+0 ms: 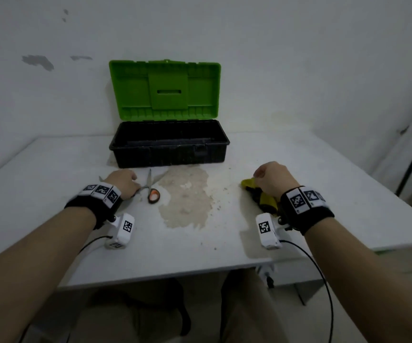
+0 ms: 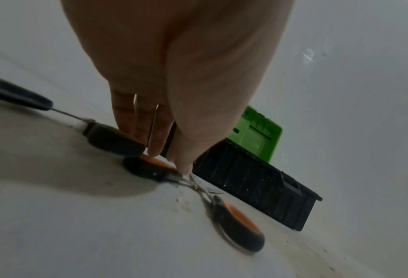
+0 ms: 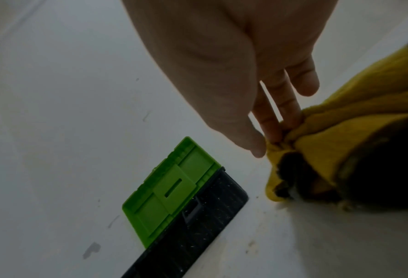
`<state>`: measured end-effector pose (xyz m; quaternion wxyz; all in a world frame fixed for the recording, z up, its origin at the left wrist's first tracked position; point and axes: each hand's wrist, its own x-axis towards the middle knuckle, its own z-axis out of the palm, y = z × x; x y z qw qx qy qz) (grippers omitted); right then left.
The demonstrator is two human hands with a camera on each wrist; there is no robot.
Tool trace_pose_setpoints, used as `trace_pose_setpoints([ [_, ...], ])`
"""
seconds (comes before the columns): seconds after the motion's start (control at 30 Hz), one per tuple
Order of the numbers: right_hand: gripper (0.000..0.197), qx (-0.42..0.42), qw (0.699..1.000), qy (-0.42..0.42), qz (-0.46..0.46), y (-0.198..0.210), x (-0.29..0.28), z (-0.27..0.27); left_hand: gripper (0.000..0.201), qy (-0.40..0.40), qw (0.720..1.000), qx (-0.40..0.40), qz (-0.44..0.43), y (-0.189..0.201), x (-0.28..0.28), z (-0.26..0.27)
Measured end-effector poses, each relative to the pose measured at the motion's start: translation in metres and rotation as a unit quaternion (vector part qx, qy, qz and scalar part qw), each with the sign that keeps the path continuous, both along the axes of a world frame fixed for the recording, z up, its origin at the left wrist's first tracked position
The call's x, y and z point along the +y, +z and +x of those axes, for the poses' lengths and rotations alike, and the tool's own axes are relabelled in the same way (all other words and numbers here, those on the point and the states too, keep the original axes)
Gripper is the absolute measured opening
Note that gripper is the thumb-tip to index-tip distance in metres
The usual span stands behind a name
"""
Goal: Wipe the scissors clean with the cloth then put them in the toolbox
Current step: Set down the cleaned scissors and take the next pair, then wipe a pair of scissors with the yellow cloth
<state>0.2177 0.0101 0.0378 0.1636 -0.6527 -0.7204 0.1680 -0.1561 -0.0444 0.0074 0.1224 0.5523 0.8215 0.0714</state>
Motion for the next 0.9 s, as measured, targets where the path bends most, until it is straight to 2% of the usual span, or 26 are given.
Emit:
trace_pose_setpoints([
  [0.13, 0.027, -0.048, 0.998, -0.038, 0.034, -0.008, 0.005, 0.006, 0.030, -0.027, 0.998, 0.060, -0.020, 0.002, 0.000, 0.004],
  [0.23, 0.028, -0.093, 0.994, -0.057, 0.011, -0.011, 0.013, 0.010, 0.023, -0.025, 0.997, 0.076, -0.016, 0.004, 0.004, 0.004],
  [0.37, 0.028, -0.078, 0.996, -0.040, -0.016, -0.014, 0.018, 0.010, 0.025, -0.031, 0.996, 0.080, -0.028, 0.000, 0.008, 0.004],
  [0.53, 0.013, -0.045, 0.999, 0.001, 0.000, -0.016, 0.020, 0.011, 0.019, -0.031, 0.998, 0.039, -0.030, 0.007, 0.005, -0.006],
  [0.67, 0.032, 0.015, 1.000, 0.015, 0.023, -0.009, 0.012, 0.014, 0.020, -0.028, 0.999, -0.041, 0.022, 0.018, 0.001, -0.006],
  [0.8, 0.034, -0.069, 0.997, -0.017, 0.014, -0.007, -0.003, 0.018, 0.019, -0.022, 0.996, -0.083, 0.018, 0.019, -0.007, 0.003],
  [0.9, 0.049, -0.136, 0.990, -0.037, -0.023, -0.010, -0.014, 0.017, 0.023, -0.011, 0.996, -0.081, 0.037, 0.018, -0.015, 0.012],
])
